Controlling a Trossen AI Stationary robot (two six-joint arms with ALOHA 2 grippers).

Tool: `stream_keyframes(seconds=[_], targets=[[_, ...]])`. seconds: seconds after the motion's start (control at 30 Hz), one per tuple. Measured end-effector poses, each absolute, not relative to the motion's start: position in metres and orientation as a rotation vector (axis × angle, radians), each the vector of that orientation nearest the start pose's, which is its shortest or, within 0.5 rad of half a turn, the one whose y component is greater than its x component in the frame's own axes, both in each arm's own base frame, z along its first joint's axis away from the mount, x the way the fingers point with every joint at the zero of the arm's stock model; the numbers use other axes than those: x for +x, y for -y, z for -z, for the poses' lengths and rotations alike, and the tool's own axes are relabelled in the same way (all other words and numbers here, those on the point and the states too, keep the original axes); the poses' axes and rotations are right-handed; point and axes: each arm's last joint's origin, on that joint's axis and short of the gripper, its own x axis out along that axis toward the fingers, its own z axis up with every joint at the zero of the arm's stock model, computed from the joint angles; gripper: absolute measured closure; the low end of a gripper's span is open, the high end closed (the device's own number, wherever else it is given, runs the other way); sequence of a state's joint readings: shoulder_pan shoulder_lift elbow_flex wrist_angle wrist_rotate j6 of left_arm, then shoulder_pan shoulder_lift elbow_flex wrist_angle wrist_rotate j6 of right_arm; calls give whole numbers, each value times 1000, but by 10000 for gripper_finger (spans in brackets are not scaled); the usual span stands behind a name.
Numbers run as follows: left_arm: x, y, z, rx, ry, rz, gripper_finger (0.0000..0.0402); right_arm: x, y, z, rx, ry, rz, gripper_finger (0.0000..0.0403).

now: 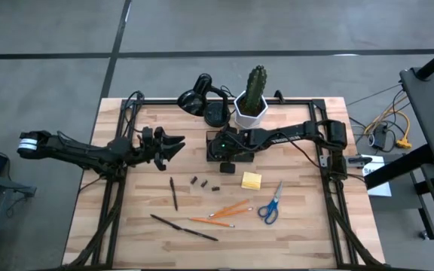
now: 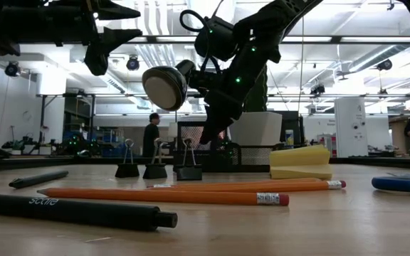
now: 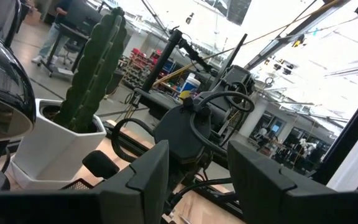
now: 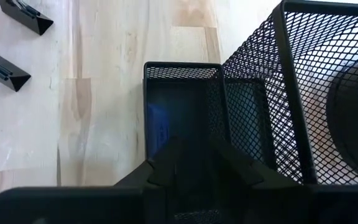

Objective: Pick and place office supplies into organizer
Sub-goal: Put the yellow sticky notes into the black desk organizer

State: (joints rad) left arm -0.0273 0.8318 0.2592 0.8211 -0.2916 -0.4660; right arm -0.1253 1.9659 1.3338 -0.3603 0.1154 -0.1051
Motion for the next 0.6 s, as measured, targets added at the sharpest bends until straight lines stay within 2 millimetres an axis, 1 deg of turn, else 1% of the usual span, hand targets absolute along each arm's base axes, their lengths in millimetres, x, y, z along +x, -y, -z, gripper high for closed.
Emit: stream_keyframes(seconds=[0.17,0.37,0.5,0.6], targets=[[173,-4,-240,-500,304,-202,253,404,54,-170,-85,-1004,171,335],[173,-4,-240,-500,303,-202,253,403,54,-172,-45,-996,194,329],[173,-4,-240,-500,304,-203,253,402,54,-179,-43,-979,196,329],[173,-4,-240,-500,304,-202,253,401,52,-188,-40,-956,197,332]])
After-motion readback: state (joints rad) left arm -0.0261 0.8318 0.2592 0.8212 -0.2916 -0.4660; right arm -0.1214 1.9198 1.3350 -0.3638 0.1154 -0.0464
